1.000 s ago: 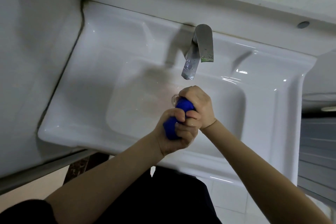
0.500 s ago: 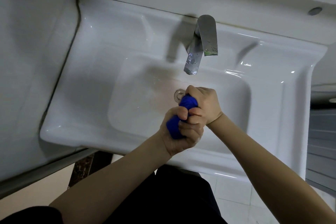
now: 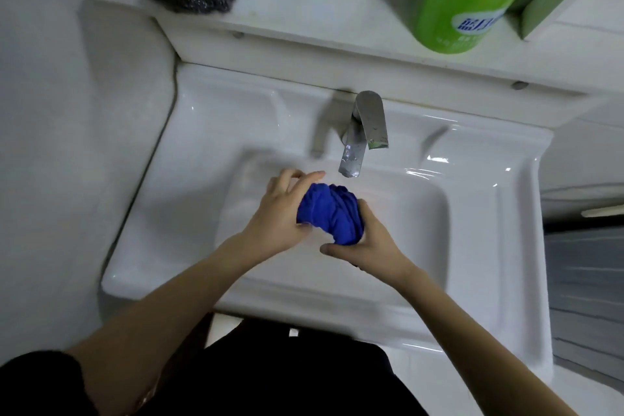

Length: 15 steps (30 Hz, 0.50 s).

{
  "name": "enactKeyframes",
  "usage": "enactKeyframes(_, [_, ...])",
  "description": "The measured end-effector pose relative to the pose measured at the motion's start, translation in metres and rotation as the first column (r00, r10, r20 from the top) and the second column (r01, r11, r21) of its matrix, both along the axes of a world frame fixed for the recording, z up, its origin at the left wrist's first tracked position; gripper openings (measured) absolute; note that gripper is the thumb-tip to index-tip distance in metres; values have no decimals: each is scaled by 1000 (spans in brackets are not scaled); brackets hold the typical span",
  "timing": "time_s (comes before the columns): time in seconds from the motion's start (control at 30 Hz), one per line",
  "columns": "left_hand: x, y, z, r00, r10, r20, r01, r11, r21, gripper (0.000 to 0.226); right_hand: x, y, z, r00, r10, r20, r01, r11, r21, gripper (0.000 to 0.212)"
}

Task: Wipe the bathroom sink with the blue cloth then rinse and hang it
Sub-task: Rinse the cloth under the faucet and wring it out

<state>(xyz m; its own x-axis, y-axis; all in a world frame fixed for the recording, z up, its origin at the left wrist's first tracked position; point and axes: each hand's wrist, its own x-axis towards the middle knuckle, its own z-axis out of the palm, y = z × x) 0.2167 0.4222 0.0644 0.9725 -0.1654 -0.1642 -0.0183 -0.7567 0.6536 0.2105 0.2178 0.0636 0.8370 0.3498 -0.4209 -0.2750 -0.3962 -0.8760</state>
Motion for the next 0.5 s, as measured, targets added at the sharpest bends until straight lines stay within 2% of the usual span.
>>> enactKeyframes(0.07, [-1, 3, 20, 987, 147, -62, -156, 972, -178, 66, -5, 4, 16, 995, -95, -25, 98, 990, 105, 54])
enactKeyframes(0.1, [-3, 2, 31, 964, 211, -161, -252, 919, -303, 54, -7, 7, 23, 991, -130, -17, 131, 981, 140, 52])
enactKeyframes(0.17, [-11, -9, 48, 889, 204, -411, -413, 744, -525, 41, -13, 14, 33, 984, -177, 21, 169, 965, 202, 49])
enactKeyframes(0.23, [-21, -20, 54, 814, 122, -568, -529, 559, -638, 48, -22, 24, 39, 978, -192, 81, 167, 954, 248, 39])
enactKeyframes(0.27, [-24, -25, 54, 792, 106, -602, -567, 494, -659, 52, -26, 30, 41, 974, -196, 118, 164, 957, 239, 34])
enactKeyframes(0.33, [-29, -29, 50, 786, 152, -599, -589, 479, -651, 53, -35, 38, 42, 964, -183, 191, 150, 973, 176, 28])
enactKeyframes(0.4, [-31, -30, 47, 785, 242, -570, -607, 483, -631, 40, -43, 42, 42, 960, -170, 220, 139, 979, 151, 29])
enactKeyframes(0.5, [-28, -19, 47, 788, 318, -527, -612, 495, -616, 19, -53, 44, 45, 953, -267, 145, 233, 948, 215, 20])
